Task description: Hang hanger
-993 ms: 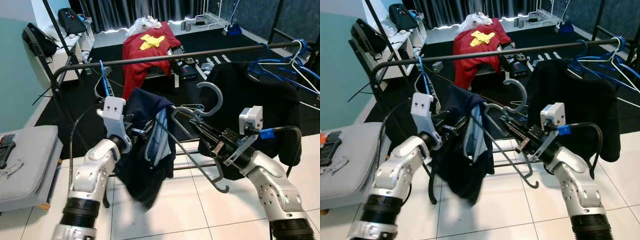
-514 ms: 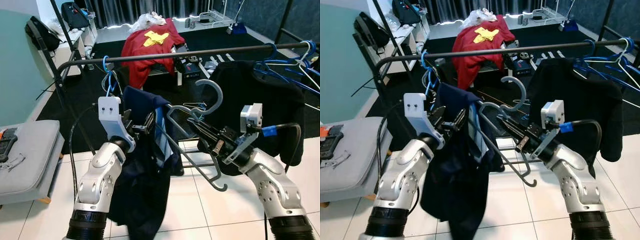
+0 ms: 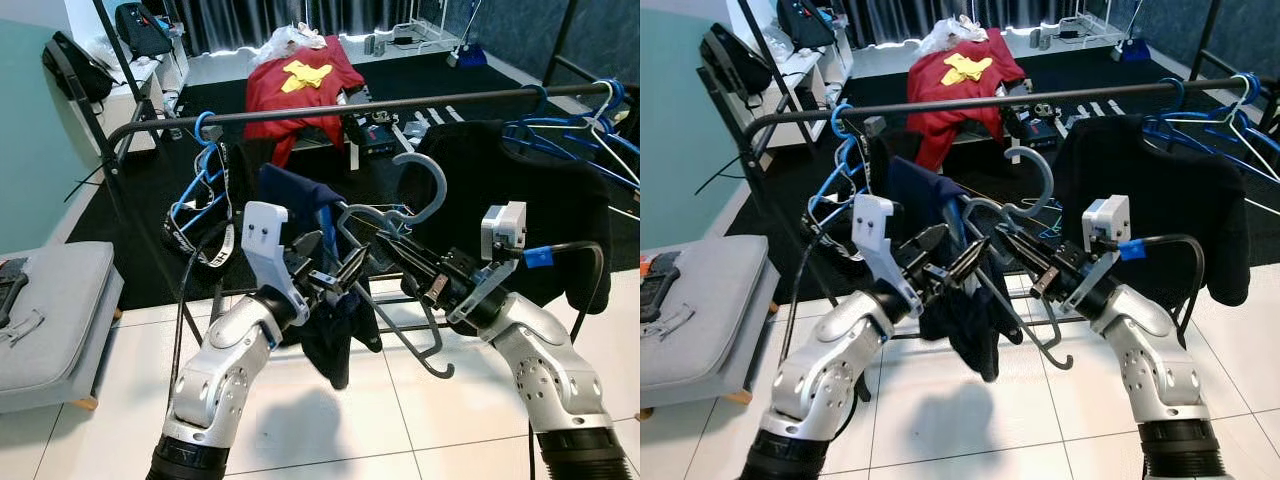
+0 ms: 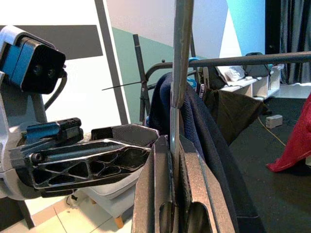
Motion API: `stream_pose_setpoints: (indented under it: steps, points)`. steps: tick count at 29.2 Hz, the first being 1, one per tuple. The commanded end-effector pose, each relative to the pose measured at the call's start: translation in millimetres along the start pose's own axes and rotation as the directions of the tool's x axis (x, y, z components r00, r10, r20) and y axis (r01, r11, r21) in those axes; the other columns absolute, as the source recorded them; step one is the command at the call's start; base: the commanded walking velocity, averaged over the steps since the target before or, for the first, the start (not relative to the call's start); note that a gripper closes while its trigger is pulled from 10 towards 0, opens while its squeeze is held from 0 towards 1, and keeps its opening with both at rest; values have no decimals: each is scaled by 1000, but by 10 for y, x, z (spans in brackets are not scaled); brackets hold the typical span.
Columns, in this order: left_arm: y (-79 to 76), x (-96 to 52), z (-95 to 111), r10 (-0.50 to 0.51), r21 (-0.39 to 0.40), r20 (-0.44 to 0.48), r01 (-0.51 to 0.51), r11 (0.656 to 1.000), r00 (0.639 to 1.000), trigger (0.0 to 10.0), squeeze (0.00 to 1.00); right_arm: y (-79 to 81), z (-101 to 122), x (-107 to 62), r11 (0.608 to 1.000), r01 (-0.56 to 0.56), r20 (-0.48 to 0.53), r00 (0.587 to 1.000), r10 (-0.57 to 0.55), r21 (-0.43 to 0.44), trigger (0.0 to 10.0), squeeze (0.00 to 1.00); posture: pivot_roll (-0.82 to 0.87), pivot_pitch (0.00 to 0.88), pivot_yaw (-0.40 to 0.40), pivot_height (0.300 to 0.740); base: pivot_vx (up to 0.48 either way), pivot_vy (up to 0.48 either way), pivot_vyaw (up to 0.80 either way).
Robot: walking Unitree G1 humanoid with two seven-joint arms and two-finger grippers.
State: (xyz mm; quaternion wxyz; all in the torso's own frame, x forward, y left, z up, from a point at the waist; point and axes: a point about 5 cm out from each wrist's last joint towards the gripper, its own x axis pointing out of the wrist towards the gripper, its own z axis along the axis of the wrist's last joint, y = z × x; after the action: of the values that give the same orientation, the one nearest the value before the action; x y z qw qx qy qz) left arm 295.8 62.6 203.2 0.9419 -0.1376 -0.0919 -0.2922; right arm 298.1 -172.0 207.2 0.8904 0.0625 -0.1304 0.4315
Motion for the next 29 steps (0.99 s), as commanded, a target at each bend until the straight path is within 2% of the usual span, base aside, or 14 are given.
stream_pose_setpoints:
  steps: [1,2,4,5,8,10,13,19,23,24,29]
  points:
    - [81,4,-56,84,60,-11,-83,995,996,10000,0,32,103,63,999,-29,46,998,30,-22,10000,0,-94,65,69,740,0,0,0]
    - [175,39,-87,173,135,5,-172,976,985,10000,0,45,104,64,999,-39,49,998,40,-13,10000,0,-95,65,68,740,0,0,0]
    - [175,39,-87,173,135,5,-172,976,985,10000,0,45,104,64,999,-39,49,998,40,-13,10000,0,-95,65,68,740,0,0,0]
    - [237,72,-103,226,170,36,-229,958,973,10000,0,59,105,63,999,-48,51,998,48,-5,10000,0,-95,65,67,740,0,0,0]
    - [278,107,-112,253,194,65,-261,946,965,10000,0,69,105,63,999,-54,52,997,54,-1,10000,0,-99,64,68,740,0,0,0]
    - [339,147,-63,291,220,117,-310,925,950,10000,0,86,111,67,998,-61,55,997,61,1,10000,0,-109,59,76,740,0,0,0]
    - [368,144,-16,307,233,140,-332,914,941,10000,0,90,123,69,998,-63,59,996,63,-1,10000,0,-109,57,78,740,0,0,0]
    - [375,132,11,303,230,155,-332,915,941,10000,0,90,131,70,998,-64,62,996,64,-2,10000,0,-109,57,78,740,0,0,0]
    - [316,162,-17,255,213,160,-285,935,954,10000,0,105,127,78,997,-71,67,995,70,4,10000,0,-106,52,76,740,0,0,0]
    - [279,180,-52,232,208,153,-261,943,961,0,0,113,124,85,997,-74,68,995,73,6,10000,0,-109,50,78,740,0,0,0]
    - [306,187,-113,224,235,140,-252,939,965,0,0,119,120,92,998,-69,74,995,68,9,10000,0,-108,41,81,740,0,0,0]
